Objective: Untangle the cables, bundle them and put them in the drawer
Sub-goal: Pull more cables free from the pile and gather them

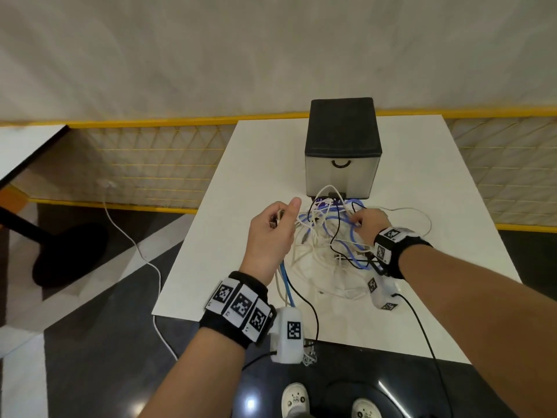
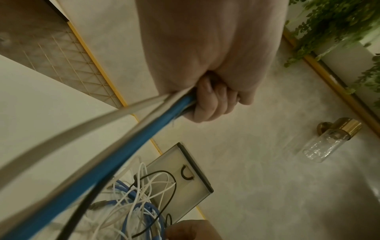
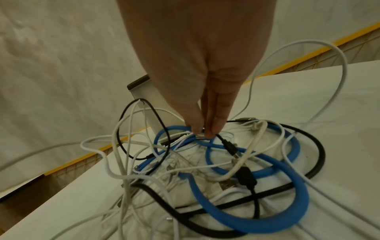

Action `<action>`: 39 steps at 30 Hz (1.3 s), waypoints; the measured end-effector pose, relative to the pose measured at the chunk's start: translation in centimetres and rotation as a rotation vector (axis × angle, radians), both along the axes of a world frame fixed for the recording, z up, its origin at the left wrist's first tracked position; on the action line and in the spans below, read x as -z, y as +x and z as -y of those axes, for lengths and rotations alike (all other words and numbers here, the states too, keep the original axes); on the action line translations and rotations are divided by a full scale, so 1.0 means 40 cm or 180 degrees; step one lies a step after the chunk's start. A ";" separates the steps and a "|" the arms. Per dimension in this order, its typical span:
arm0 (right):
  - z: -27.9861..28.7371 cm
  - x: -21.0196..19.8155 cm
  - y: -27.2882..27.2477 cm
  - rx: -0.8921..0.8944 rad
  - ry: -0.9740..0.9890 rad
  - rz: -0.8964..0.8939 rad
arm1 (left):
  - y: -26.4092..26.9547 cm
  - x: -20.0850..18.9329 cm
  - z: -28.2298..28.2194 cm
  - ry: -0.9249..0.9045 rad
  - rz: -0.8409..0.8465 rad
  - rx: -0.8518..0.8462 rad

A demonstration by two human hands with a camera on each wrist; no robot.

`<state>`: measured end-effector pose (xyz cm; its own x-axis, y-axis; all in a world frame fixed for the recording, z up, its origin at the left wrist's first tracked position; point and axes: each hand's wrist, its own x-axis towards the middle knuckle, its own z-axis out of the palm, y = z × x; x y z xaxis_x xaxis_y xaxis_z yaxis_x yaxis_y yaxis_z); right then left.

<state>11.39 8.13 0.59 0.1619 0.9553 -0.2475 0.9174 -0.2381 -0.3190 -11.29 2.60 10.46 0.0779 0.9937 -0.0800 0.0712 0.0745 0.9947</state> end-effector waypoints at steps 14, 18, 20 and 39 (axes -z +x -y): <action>0.001 -0.149 0.046 0.0165 0.1884 -0.0673 | 0.014 -0.081 -0.033 0.0369 0.0399 -0.0033; 0.003 -0.273 -0.006 0.0246 0.2261 -0.2945 | 0.009 -0.093 -0.046 0.0595 0.0267 -0.0016; 0.017 -0.327 -0.042 0.0205 0.2243 -0.3786 | 0.012 -0.100 -0.055 0.0759 0.0180 0.0002; 0.140 -0.230 -0.157 -0.1390 0.1399 -0.2419 | 0.057 -0.150 -0.110 0.0742 0.0549 -0.0343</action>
